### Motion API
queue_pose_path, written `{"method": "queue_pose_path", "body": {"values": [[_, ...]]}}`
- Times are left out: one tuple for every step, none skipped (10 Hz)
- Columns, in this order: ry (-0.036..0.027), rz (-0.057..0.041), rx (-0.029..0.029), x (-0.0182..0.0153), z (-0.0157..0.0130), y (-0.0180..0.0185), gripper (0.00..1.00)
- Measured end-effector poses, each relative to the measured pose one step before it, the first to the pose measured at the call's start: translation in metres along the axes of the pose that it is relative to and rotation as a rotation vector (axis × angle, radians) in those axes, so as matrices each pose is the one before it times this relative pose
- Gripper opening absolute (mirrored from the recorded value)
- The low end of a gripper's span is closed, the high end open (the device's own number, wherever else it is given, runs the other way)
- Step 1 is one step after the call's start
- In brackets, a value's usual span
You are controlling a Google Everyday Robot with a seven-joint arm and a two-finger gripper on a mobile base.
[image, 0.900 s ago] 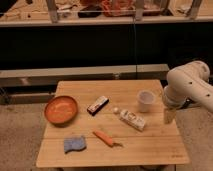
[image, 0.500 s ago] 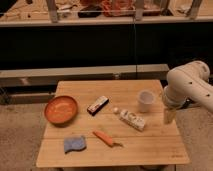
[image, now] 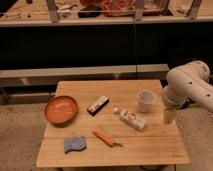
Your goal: Place the pepper in the ceramic bowl
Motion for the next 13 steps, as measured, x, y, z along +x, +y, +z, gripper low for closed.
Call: {"method": "queue_pose_path", "body": {"values": [[-0.00001, -0.00004, -0.00005, -0.00001, 0.00001, 0.00002, 0.80], [0.00003, 0.00002, -0.00001, 0.00001, 0.00000, 0.00000, 0.80], [0.00000, -0.00006, 0.00000, -0.00001, 0.00002, -0.00001, 0.80], [-0.00006, 0.00003, 0.00001, -0.00001, -0.00001, 0.00000, 0.80], [0.00002, -0.00008, -0.00009, -0.00002, 0.00001, 0.00005, 0.80], [0.00069, -0.00264, 0.00080, -0.00088, -0.00056, 0.00059, 0.80], [-0.00154, -0.00956, 0.00080, -0.00375, -0.00009, 0.00210, 0.80], [-0.00472, -0.03235, 0.00310, -0.01566, -0.00096, 0.00312, 0.80], [-0.00386, -0.01631, 0.00137, -0.01352, -0.00047, 0.00165, 0.80], [-0.00195, -0.01569, 0.00117, -0.01256, -0.00040, 0.00108, 0.80], [-0.00352, -0.03690, 0.00208, -0.02113, 0.00010, 0.00295, 0.80], [-0.00237, -0.01821, 0.00088, -0.00941, 0.00046, 0.00206, 0.80], [-0.00166, -0.01553, 0.00100, -0.00816, 0.00045, 0.00177, 0.80]]}}
